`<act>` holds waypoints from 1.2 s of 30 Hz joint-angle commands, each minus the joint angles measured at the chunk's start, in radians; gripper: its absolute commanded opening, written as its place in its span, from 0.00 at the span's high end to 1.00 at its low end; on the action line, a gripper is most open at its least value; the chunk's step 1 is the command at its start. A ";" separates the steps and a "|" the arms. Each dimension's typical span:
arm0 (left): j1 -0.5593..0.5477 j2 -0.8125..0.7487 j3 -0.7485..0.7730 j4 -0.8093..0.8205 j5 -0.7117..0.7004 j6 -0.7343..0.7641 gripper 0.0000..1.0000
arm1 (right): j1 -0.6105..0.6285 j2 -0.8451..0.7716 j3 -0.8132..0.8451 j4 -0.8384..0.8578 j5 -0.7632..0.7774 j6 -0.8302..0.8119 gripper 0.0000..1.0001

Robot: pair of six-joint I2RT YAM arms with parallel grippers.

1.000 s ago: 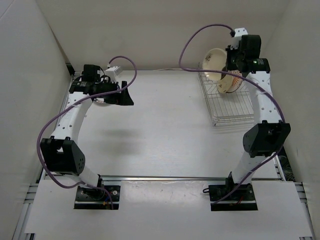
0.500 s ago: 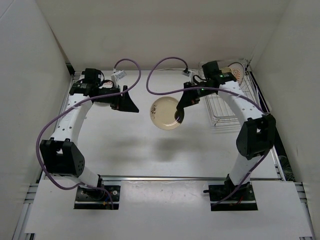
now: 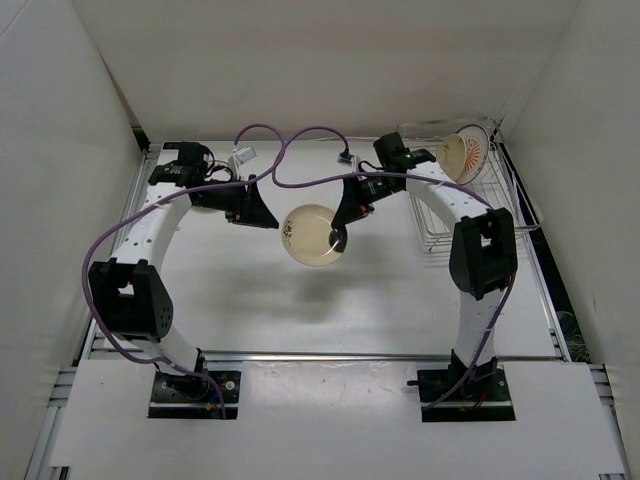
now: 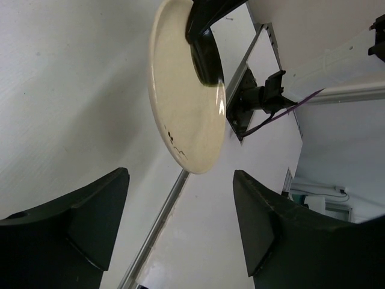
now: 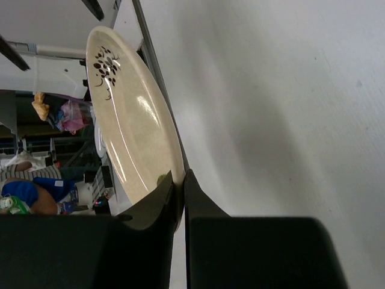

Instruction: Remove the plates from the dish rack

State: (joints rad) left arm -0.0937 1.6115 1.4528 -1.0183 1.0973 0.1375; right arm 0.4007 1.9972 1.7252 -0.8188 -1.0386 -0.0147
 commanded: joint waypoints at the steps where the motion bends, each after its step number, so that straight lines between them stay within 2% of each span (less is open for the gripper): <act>1: 0.000 0.005 0.008 -0.002 0.049 0.020 0.21 | 0.019 0.006 0.088 0.063 -0.086 0.039 1.00; 8: 0.000 0.048 0.008 -0.002 0.067 0.020 0.28 | 0.029 0.038 0.112 0.098 -0.106 0.070 1.00; 14: 0.000 0.068 0.017 0.007 0.067 0.011 0.45 | 0.040 0.057 0.131 0.109 -0.106 0.088 1.00; 18: 0.000 0.079 0.026 0.007 0.067 0.002 0.52 | 0.059 0.078 0.165 0.118 -0.106 0.099 1.00; 21: 0.000 0.088 0.035 0.007 0.067 0.002 0.53 | 0.069 0.087 0.177 0.129 -0.106 0.119 1.00; 24: 0.000 0.088 0.035 0.017 0.067 0.002 0.64 | 0.069 0.097 0.186 0.138 -0.106 0.119 1.00; 25: 0.000 0.088 0.035 0.017 0.067 0.002 0.77 | 0.069 0.097 0.186 0.138 -0.106 0.119 1.00; 27: 0.000 0.088 0.035 0.017 0.067 0.002 0.88 | 0.069 0.097 0.186 0.138 -0.106 0.119 1.00; 29: 0.000 0.088 0.035 0.017 0.067 0.002 0.90 | 0.069 0.097 0.186 0.138 -0.091 0.119 1.00; 31: 0.000 0.088 0.026 0.041 0.053 -0.032 0.90 | 0.069 0.088 0.186 0.121 -0.046 0.099 0.90; 33: 0.000 0.088 0.014 0.095 0.018 -0.105 0.90 | 0.069 0.077 0.186 0.069 0.036 0.043 0.71; 35: 0.000 0.088 -0.002 0.141 -0.005 -0.163 0.90 | 0.069 0.046 0.166 0.029 0.093 0.012 0.69; 36: 0.000 0.088 -0.002 0.165 -0.005 -0.200 0.90 | 0.069 0.032 0.153 0.020 0.129 -0.005 0.62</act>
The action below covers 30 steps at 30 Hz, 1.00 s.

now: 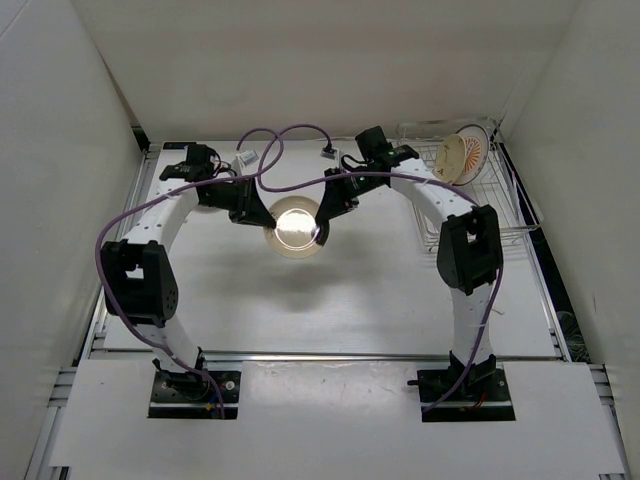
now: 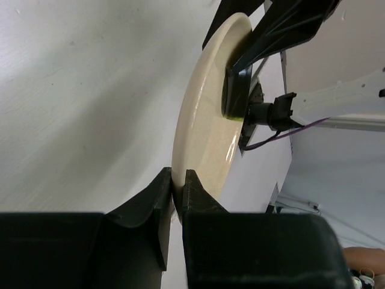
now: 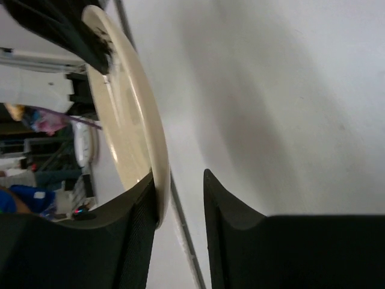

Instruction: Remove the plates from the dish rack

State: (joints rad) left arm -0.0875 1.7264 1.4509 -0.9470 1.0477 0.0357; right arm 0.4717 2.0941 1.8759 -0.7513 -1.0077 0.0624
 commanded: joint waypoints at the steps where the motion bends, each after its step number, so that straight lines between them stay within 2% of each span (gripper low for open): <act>1: -0.006 -0.016 0.000 0.108 0.044 -0.121 0.90 | -0.011 -0.100 -0.012 -0.057 0.171 -0.111 0.61; 4: -0.006 0.048 0.049 0.135 0.054 -0.193 0.90 | -0.033 -0.182 -0.075 -0.075 0.279 -0.156 0.58; 8: -0.006 0.175 0.199 0.145 0.084 -0.229 0.90 | -0.094 -0.305 -0.162 -0.086 0.406 -0.156 0.57; 10: -0.006 0.209 0.235 0.145 0.110 -0.241 0.90 | -0.157 -0.373 -0.201 -0.076 0.444 -0.133 0.43; 15: -0.006 0.320 0.322 0.145 0.123 -0.270 0.90 | -0.306 -0.505 -0.257 -0.075 0.563 -0.122 0.43; 19: -0.006 0.429 0.446 0.163 0.132 -0.313 0.90 | -0.441 -0.600 -0.336 -0.134 0.577 -0.180 0.42; 24: -0.006 0.570 0.682 0.181 0.048 -0.324 0.90 | -0.602 -0.750 -0.420 -0.190 0.587 -0.268 0.39; 28: -0.006 0.698 0.804 0.204 -0.017 -0.324 0.90 | -0.680 -0.847 -0.469 -0.259 0.578 -0.344 0.38; 30: -0.006 0.740 0.836 0.214 -0.040 -0.304 0.90 | -0.690 -0.902 -0.501 -0.284 0.587 -0.386 0.32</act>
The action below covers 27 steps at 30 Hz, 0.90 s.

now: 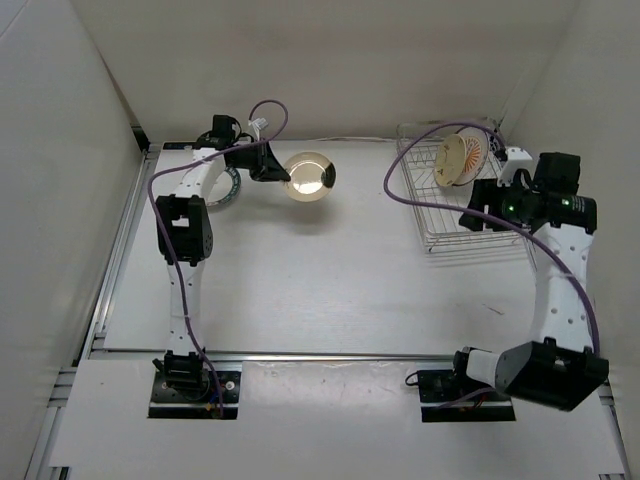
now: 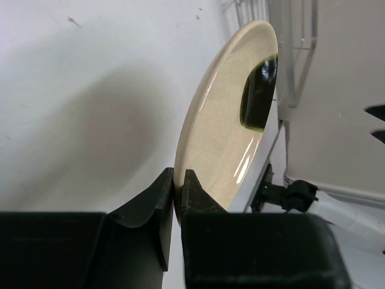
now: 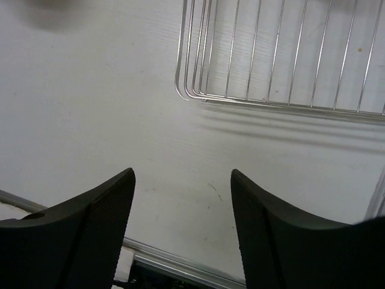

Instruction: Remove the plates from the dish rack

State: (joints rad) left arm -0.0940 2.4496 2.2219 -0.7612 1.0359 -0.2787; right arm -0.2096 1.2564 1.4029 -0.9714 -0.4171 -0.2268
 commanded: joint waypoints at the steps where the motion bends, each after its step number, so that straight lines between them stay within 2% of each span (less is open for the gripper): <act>1: -0.009 0.038 0.088 0.028 -0.042 0.010 0.90 | -0.008 -0.083 -0.041 -0.076 -0.003 -0.097 0.30; 3: -0.009 0.092 0.108 0.039 -0.063 0.021 0.90 | -0.008 -0.136 -0.079 -0.076 0.007 -0.111 0.25; 8: -0.019 0.160 0.157 0.066 -0.103 0.041 0.90 | -0.019 -0.207 -0.154 -0.085 -0.002 -0.101 0.24; 17: -0.019 0.227 0.188 0.102 -0.172 0.013 0.88 | -0.053 -0.225 -0.205 -0.095 -0.058 -0.092 0.21; 21: -0.029 0.236 0.168 0.102 -0.221 0.013 0.72 | -0.053 -0.226 -0.214 -0.085 -0.058 -0.092 0.21; 22: -0.029 0.236 0.168 0.102 -0.243 0.013 0.61 | -0.053 -0.226 -0.214 -0.075 -0.058 -0.083 0.21; 24: -0.038 0.236 0.157 0.102 -0.258 0.013 0.50 | -0.053 -0.226 -0.214 -0.075 -0.068 -0.083 0.21; 25: -0.038 0.236 0.148 0.102 -0.267 0.013 0.41 | -0.053 -0.226 -0.214 -0.075 -0.068 -0.074 0.21; 27: -0.038 0.226 0.148 0.102 -0.289 0.022 0.35 | -0.053 -0.226 -0.214 -0.066 -0.068 -0.074 0.21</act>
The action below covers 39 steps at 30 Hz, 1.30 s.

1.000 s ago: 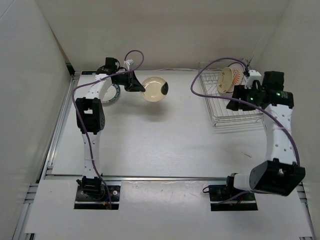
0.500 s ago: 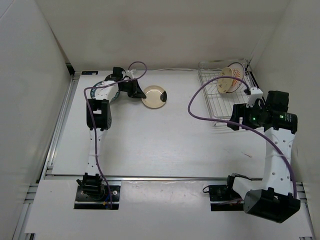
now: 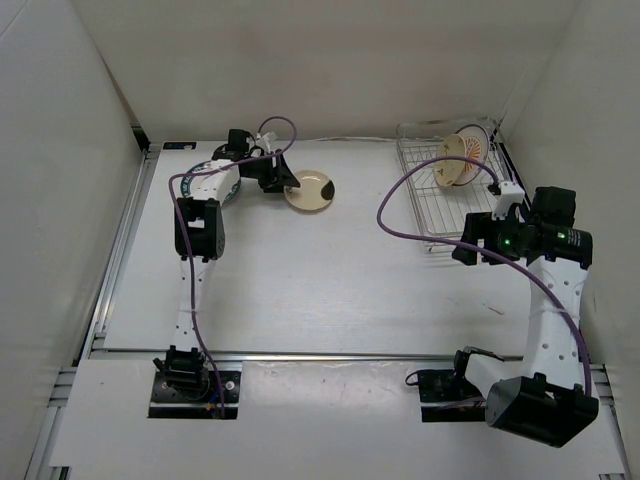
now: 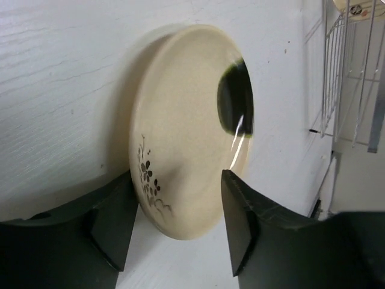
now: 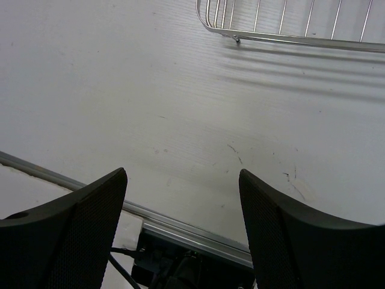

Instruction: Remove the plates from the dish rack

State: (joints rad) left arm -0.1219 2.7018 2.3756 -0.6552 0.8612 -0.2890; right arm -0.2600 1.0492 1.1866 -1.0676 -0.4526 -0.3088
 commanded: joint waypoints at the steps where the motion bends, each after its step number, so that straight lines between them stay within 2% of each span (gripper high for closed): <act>1: -0.010 -0.039 -0.015 -0.004 -0.126 0.033 0.32 | -0.002 -0.018 0.002 0.031 -0.032 0.008 0.21; 6: -0.019 -0.089 -0.070 -0.014 -0.192 0.053 0.12 | -0.002 -0.028 0.021 0.031 -0.032 0.017 0.21; 8: -0.019 -0.135 -0.122 -0.014 -0.227 0.062 0.12 | -0.002 -0.028 0.021 0.053 -0.041 0.027 0.21; 12: -0.050 -0.226 -0.217 -0.026 -0.445 0.083 0.11 | -0.002 -0.028 0.044 0.110 -0.006 0.063 0.20; 15: -0.061 -0.299 -0.285 -0.035 -0.551 0.093 0.11 | -0.002 -0.006 0.083 0.181 0.046 0.102 0.15; 20: -0.070 -0.450 -0.384 -0.044 -0.579 0.114 0.08 | -0.002 0.073 0.142 0.300 0.184 0.174 0.15; 21: -0.070 -0.518 -0.397 -0.044 -0.579 0.114 0.08 | -0.002 0.092 0.168 0.335 0.196 0.184 0.15; 24: -0.070 -0.680 -0.440 -0.044 -0.536 0.155 0.08 | -0.002 0.182 0.247 0.377 0.209 0.209 0.15; 27: -0.070 -0.849 -0.515 -0.056 -0.426 0.223 0.07 | -0.002 0.299 0.336 0.386 0.209 0.235 0.15; 31: -0.070 -1.036 -0.651 -0.115 -0.216 0.344 0.07 | 0.019 0.495 0.549 0.396 0.244 0.247 0.24; 32: -0.070 -1.066 -0.679 -0.127 -0.193 0.382 0.07 | 0.028 0.526 0.582 0.396 0.265 0.247 0.29; 36: -0.070 -1.177 -0.797 -0.170 -0.134 0.455 0.06 | 0.080 0.659 0.674 0.396 0.330 0.168 0.40; 39: -0.070 -1.208 -0.806 -0.199 -0.123 0.484 0.06 | 0.108 0.728 0.709 0.405 0.321 0.146 0.47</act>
State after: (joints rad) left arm -0.1913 1.4685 1.6108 -0.7792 0.6758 0.1181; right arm -0.1791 1.7359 1.8378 -0.6872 -0.1543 -0.1280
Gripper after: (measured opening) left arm 0.940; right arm 0.546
